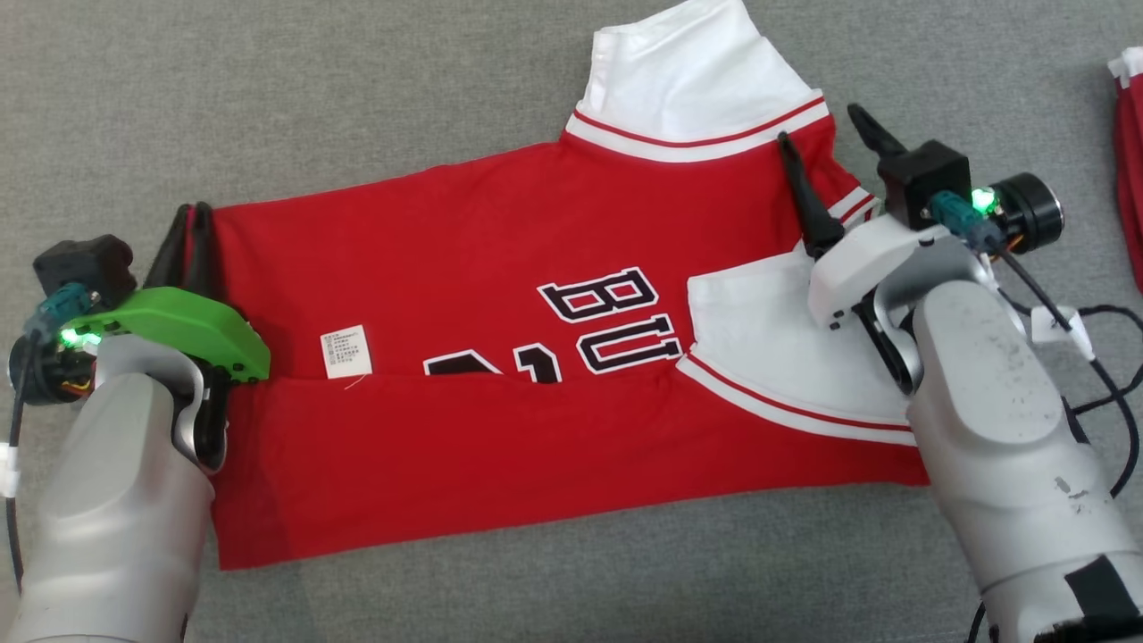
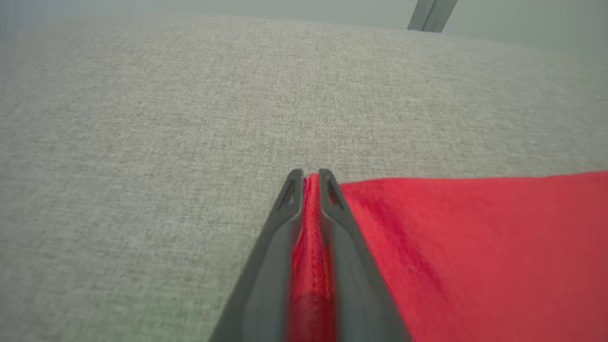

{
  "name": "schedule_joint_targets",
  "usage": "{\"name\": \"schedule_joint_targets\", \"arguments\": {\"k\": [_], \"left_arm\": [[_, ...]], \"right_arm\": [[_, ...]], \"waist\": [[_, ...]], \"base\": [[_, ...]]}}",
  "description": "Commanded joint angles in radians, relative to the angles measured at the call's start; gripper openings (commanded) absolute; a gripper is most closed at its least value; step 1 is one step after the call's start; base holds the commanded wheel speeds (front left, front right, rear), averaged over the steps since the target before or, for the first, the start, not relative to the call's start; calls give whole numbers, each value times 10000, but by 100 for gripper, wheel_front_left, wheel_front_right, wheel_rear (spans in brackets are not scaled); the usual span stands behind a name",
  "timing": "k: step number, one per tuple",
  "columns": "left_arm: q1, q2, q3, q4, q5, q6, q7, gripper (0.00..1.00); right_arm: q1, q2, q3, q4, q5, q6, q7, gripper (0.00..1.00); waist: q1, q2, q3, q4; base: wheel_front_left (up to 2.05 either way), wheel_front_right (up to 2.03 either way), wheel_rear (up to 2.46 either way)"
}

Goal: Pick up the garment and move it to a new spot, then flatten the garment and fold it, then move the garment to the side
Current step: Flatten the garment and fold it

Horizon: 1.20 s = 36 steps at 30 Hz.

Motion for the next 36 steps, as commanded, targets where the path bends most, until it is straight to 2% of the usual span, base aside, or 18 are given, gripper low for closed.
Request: {"name": "schedule_joint_targets", "arguments": {"k": [1, 8, 20, 21, 22, 23, 24, 28, 36], "left_arm": [[30, 17, -148, -71, -91, -25, 49, 0], [-163, -187, -710, -1054, -196, -25, 34, 0], [-467, -566, -1366, -1855, -386, -26, 29, 0], [-466, -590, -1417, -1892, -424, -26, 29, 0], [-466, -587, -1439, -1912, -433, -26, 29, 0], [-481, -581, -1456, -1935, -460, -26, 31, 0], [-493, -580, -1465, -1957, -480, -26, 31, 0], [-466, -547, -1396, -2142, -464, -25, 31, 0], [38, -527, -407, -3227, 120, -25, 31, 0]], "right_arm": [[-446, -72, -14, 109, -32, -17, 164, 100], [-2153, -269, -240, 1080, 56, -17, 1024, 100], [-4208, -459, -960, 3368, -868, -17, 2819, 100], [-4315, -438, -989, 3537, -982, -17, 2968, 89], [-4354, -424, -1041, 3651, -1056, -17, 3038, 67], [-4369, -408, -1144, 3771, -1125, -17, 3061, 26], [-4378, -391, -1196, 3825, -1166, -17, 3023, 0], [-4585, -407, -1335, 3839, -1337, -17, 2360, 0], [-4780, -309, -2148, 3163, -1951, -19, -182, 0]], "waist": [[-1, -1, 125, 205], [-1, -1, 402, 845], [-1, -1, 949, 1702], [-1, -1, 973, 1726], [-1, -1, 994, 1741], [-1, -1, 1020, 1753], [-1, -1, 1032, 1759], [-1, -1, 992, 1748], [-1, -1, 546, 1483]], "base": [[0, 0, 0], [0, 0, 0], [0, 0, 0], [0, 0, 0], [0, 0, 0], [0, 0, 0], [0, 0, 0], [0, 0, 0], [0, 0, 0]]}}
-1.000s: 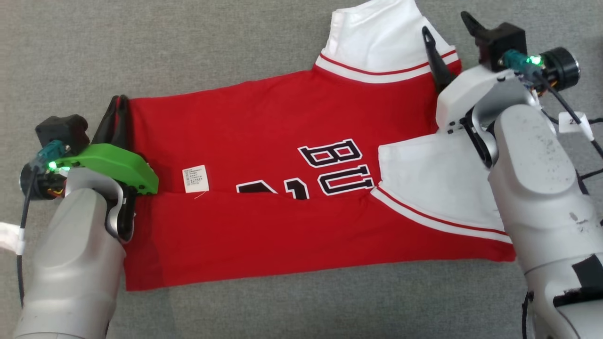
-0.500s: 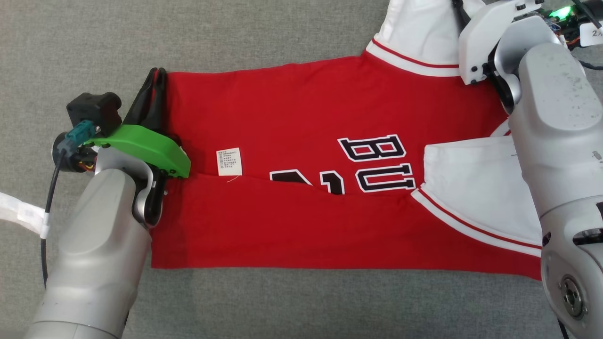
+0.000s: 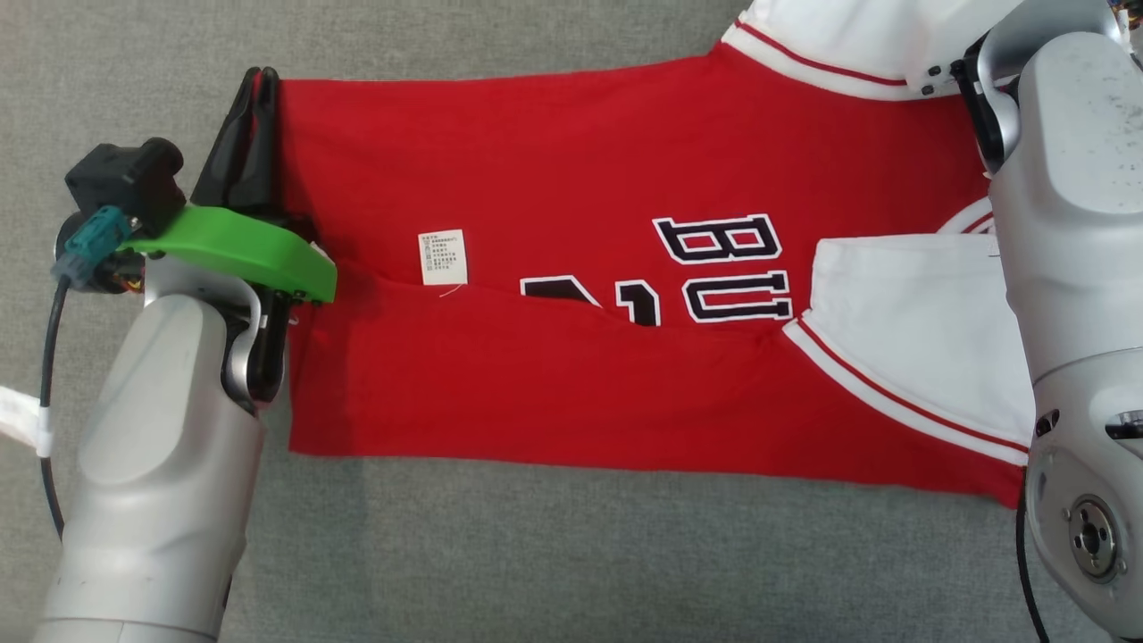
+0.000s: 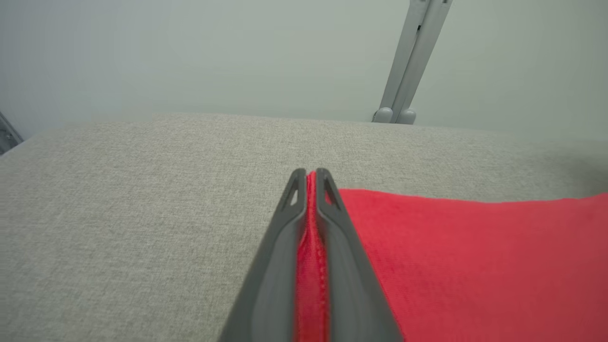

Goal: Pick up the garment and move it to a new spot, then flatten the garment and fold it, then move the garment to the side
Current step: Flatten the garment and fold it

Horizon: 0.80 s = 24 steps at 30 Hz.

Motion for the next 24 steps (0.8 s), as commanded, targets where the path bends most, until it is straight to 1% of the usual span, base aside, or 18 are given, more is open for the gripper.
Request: {"name": "schedule_joint_targets", "arguments": {"k": [1, 6, 9, 14, 18, 24], "left_arm": [[335, -7, 140, -148, 118, -23, 6, 0], [867, 6, 728, -740, 391, -23, 6, 0], [1362, -27, 1077, -1004, 515, -23, 6, 0], [2384, -90, 1386, -1102, 792, -23, 7, 0], [3088, -122, 1614, -958, 908, -23, 7, 0], [3922, -227, 1976, -760, 1136, -23, 7, 0]], "right_arm": [[22, 16, -110, -62, -65, -21, -265, 0], [503, 208, -445, -441, 239, -21, -733, 0], [975, 287, -250, -1046, 801, -21, -762, 0], [2930, 311, 609, -2563, 2367, -19, -764, 0], [4661, 308, 908, -3614, 3428, -19, -766, 0], [6961, 307, 1339, -4374, 4732, -19, -768, 0]], "waist": [[-1, 0, -228, -163], [-1, 0, -649, -491], [-1, 0, -930, -693], [-1, 0, -1531, -1097], [-1, 0, -1976, -1416], [-1, 0, -2457, -1804]], "base": [[0, 0, 0], [0, 0, 0], [0, 0, 0], [0, 0, 0], [0, 0, 0], [0, 0, 0]]}}
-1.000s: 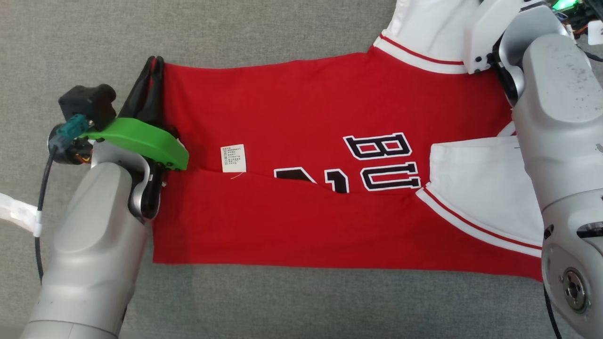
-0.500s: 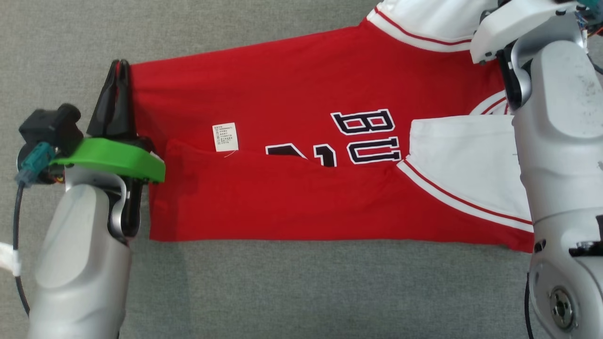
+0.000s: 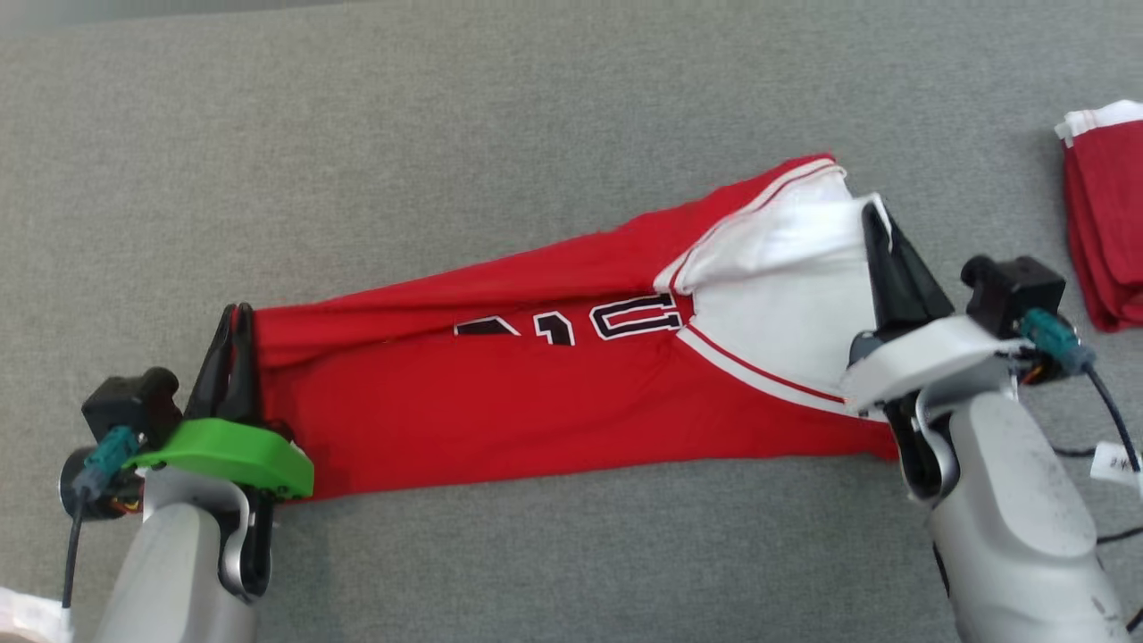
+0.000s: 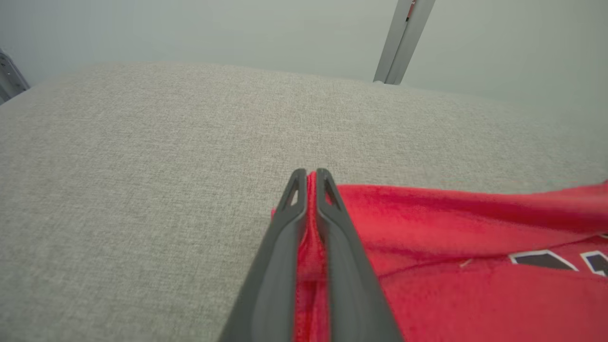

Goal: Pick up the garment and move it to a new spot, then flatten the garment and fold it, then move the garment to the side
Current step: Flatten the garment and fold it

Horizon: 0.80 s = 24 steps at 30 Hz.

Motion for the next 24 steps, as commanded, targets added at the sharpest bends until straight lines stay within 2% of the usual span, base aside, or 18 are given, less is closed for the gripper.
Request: {"name": "schedule_joint_targets", "arguments": {"k": [1, 5, 6, 7, 8, 9, 10, 11, 12, 19, 24], "left_arm": [[276, -5, 129, 73, 88, -23, 7, 0], [731, -133, 354, 265, 251, -23, 7, 0], [856, -190, 398, 314, 316, -23, 7, 8], [946, -235, 441, 337, 376, -22, 7, 25], [1058, -273, 482, 367, 468, -23, 7, 50], [1156, -299, 533, 407, 533, -23, 7, 87], [1280, -348, 634, 423, 605, -22, 8, 100], [1376, -397, 742, 381, 671, -22, 7, 100], [1517, -480, 856, 296, 753, -22, 7, 100], [2486, -957, 1484, -626, 1314, -23, 7, 100], [2631, -1129, 1174, -971, 1387, -23, 7, 100]], "right_arm": [[381, -48, -10, -113, 165, -17, -35, 0], [1289, -46, 138, -148, 472, -17, -36, 0], [1461, -43, 165, -127, 508, -17, -36, 0], [1591, -44, 168, -101, 531, -17, -36, 0], [1740, -46, 169, -55, 541, -17, -36, 0], [1849, -44, 159, -24, 550, -17, -36, 5], [1976, -44, 136, 37, 533, -17, -36, 45], [2076, -41, 151, 105, 477, -17, -36, 96], [2151, -44, 98, 121, 501, -17, -36, 100], [2038, -42, -254, 77, 303, -17, -37, 100], [1388, -45, -373, 898, -371, -17, -33, 100]], "waist": [[0, -1, -444, -404], [0, -1, -656, -478], [0, -1, -709, -469], [0, -1, -751, -456], [0, -1, -812, -430], [0, -1, -858, -408], [0, -1, -921, -375], [0, -1, -967, -351], [0, -1, -1044, -312], [0, -1, -1275, -103], [0, -1, -1233, 273]], "base": [[0, 0, 0], [0, 0, 0], [0, 0, 0], [0, 0, 0], [0, 0, 0], [0, 0, 0], [0, 0, 0], [0, 0, 0], [0, 0, 0], [0, 0, 0], [0, 0, 0]]}}
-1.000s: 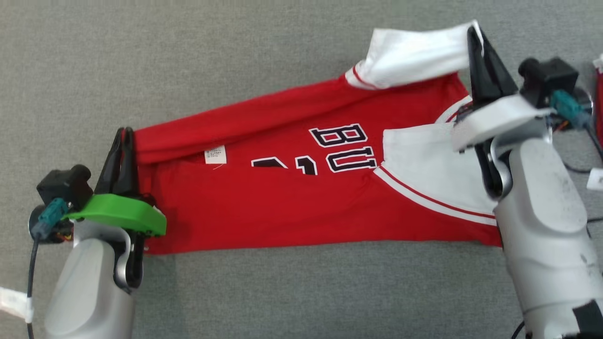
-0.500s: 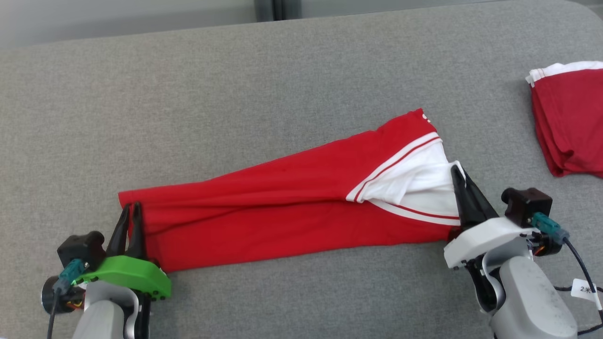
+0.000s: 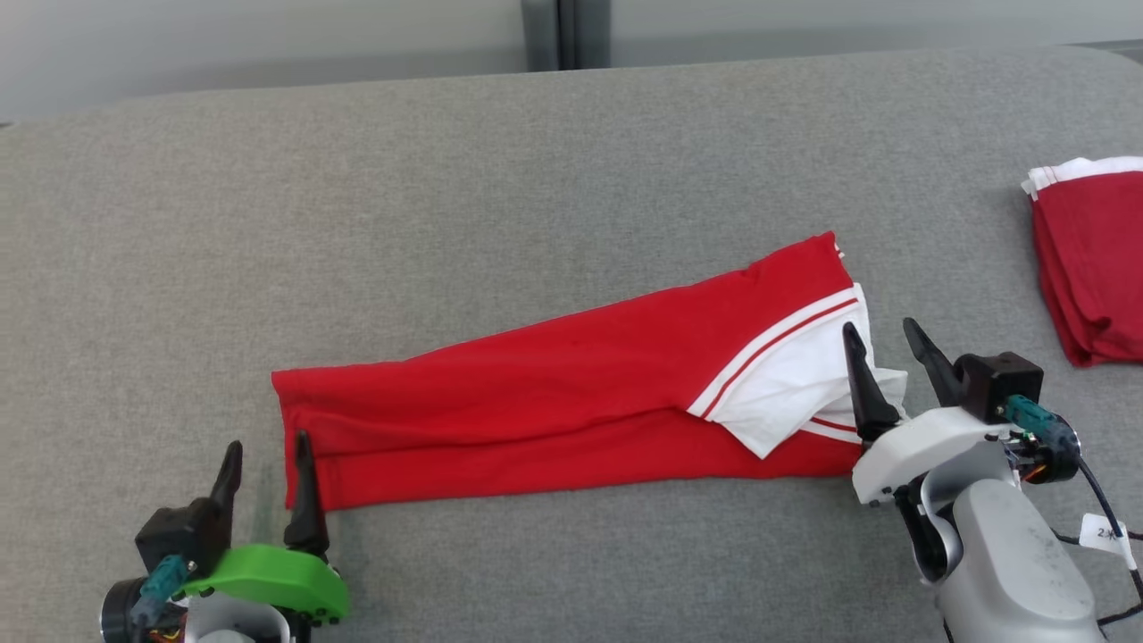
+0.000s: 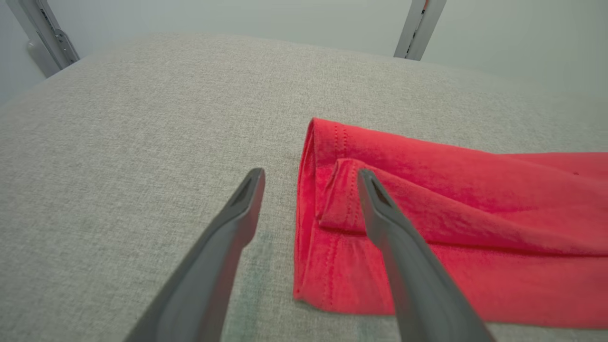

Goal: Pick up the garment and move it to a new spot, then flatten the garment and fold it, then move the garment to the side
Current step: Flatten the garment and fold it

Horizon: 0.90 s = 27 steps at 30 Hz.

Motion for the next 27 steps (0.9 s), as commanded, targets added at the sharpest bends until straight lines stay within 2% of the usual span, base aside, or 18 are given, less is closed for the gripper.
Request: {"name": "schedule_joint_targets", "arguments": {"k": [1, 6, 11, 12, 13, 16, 20, 22, 27], "left_arm": [[-33, -10, -85, -58, -43, -22, 8, 100], [-319, -53, -580, -130, -154, -22, 7, 100], [-415, -67, -933, -116, -300, -22, 8, 100], [-408, -68, -951, -130, -321, -22, 8, 100], [-374, -70, -970, -149, -355, -20, 7, 100], [-185, -71, -917, -181, -374, -22, 8, 100], [-63, -68, -893, -218, -329, -22, 8, 100], [10, -72, -902, -210, -339, -22, 7, 100], [53, -65, -1160, -159, -436, -22, 8, 100]], "right_arm": [[-195, -48, -101, 294, -216, -17, 19, 100], [-749, -42, -754, 1826, -900, -17, 220, 100], [-807, 24, -406, 3508, -326, -8, 427, 100], [-786, 42, -253, 3652, -211, -7, 431, 84], [-732, 84, 3, 3899, 40, 18, 410, 0], [-686, 102, 223, 4160, 249, 18, 258, 0], [-780, -184, -683, 3767, -159, -31, 41, 0], [-753, -319, -1352, 3079, -458, -33, 0, 0], [-282, -144, -2424, 1475, -1192, -20, -21, 0]], "waist": [[0, -1, 51, 258], [0, -1, 137, 749], [0, -1, 130, 1096], [0, -1, 122, 1110], [0, -1, 95, 1116], [0, -1, 3, 1000], [0, -1, -97, 705], [0, -1, -163, 503], [0, -1, -331, 169]], "base": [[0, 0, 0], [0, 0, 0], [0, 0, 0], [0, 0, 0], [0, 0, 0], [0, 0, 0], [0, 0, 0], [0, 0, 0], [0, 0, 0]]}}
